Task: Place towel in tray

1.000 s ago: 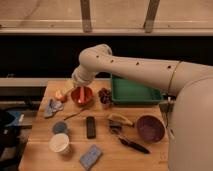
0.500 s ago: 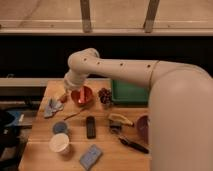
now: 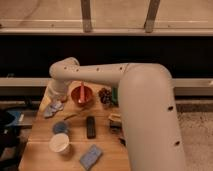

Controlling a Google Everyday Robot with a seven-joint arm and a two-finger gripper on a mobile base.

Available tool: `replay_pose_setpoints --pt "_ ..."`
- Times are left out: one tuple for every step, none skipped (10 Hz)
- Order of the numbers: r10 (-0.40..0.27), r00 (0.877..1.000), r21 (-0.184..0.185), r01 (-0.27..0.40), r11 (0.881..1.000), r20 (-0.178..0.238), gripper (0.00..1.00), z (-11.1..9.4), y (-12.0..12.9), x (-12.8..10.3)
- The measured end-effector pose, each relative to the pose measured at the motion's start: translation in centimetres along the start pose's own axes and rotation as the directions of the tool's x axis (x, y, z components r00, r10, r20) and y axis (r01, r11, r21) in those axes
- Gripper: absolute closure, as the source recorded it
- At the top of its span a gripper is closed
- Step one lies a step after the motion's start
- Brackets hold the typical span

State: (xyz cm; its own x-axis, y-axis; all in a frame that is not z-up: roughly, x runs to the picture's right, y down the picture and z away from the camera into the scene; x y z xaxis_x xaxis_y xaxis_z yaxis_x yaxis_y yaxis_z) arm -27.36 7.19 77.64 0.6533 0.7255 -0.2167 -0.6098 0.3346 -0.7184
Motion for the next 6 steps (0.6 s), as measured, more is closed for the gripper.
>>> replay_pose_setpoints --pt "-0.013 1.0 -0.012 0.013 1.0 -0.003 0.2 1.0 0.2 -0.4" --pt "-0.031 1.0 -0.028 0.031 0.999 0.004 0.2 1.7 0.3 -0.6" --pt "-0.039 0.999 -0.036 0.039 0.999 0.008 0.2 1.9 0.2 -0.7" --pt "-0.041 0.999 -0.037 0.041 0.998 0.008 0.2 2.0 0.4 -0.8" --pt "-0.042 0.999 -0.038 0.042 0.998 0.008 0.2 2.0 0.5 -0.8" --pt "-0.042 0.999 -0.037 0.042 0.998 0.007 0.2 2.0 0.4 -0.8"
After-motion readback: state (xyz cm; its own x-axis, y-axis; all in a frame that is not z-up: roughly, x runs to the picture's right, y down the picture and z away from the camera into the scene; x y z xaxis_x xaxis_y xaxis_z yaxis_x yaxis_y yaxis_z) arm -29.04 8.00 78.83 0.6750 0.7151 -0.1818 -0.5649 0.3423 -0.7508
